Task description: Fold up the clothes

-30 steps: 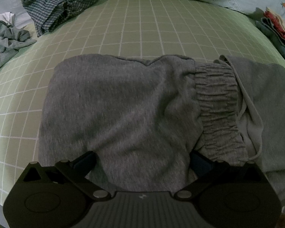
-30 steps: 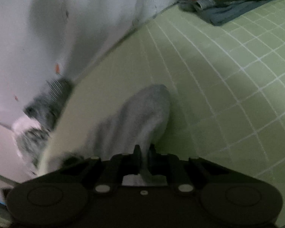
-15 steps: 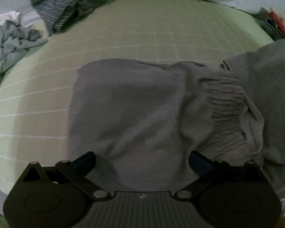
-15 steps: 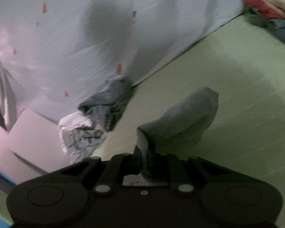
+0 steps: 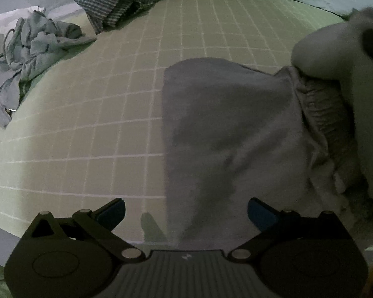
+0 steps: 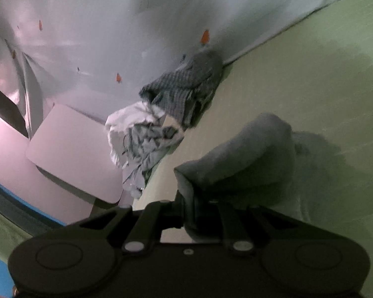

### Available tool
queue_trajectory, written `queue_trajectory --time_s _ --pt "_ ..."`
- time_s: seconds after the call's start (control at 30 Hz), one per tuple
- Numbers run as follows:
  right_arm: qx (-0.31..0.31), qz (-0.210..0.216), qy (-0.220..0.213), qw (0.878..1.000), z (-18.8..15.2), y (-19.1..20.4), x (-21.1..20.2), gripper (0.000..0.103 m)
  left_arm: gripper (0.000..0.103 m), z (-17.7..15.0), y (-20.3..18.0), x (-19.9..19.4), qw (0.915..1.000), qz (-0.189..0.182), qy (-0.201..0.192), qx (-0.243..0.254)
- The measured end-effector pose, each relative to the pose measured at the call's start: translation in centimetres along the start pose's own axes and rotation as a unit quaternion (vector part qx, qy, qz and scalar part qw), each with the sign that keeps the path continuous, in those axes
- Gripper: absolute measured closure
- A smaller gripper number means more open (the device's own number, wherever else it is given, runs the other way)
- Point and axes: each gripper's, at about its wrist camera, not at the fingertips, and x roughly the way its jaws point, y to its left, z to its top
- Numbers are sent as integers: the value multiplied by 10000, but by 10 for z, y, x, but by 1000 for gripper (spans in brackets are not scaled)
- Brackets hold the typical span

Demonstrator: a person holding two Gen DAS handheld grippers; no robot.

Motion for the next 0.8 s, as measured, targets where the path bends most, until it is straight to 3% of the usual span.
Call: queue_trajectory --time_s 0.23,0.4,0.5,0.63,0.67,0.73,0.8 --pt "281 -270 426 9983 -25 0 57 94 0 -6 33 5 9998 23 -76 157" --pt "573 -766 690 9930 -41 -12 92 93 0 -8 52 8 9999 4 -91 120" --pt "512 -886 709 9922 -45 -5 97 86 0 -9 57 10 10000 -35 -76 26" --pt "573 -530 399 9961 -40 3 77 50 0 -6 58 7 9997 -136 -160 -119" --pt "561 -402 253 9973 -37 6 68 47 0 -5 57 5 9995 -181 -205 -167" --pt "385 -342 -61 9987 -31 11 49 15 0 -1 55 0 9986 -299 -327 -305" --pt "141 -496 -422 9978 -27 15 30 0 0 3 52 -6 9968 -437 -469 -467"
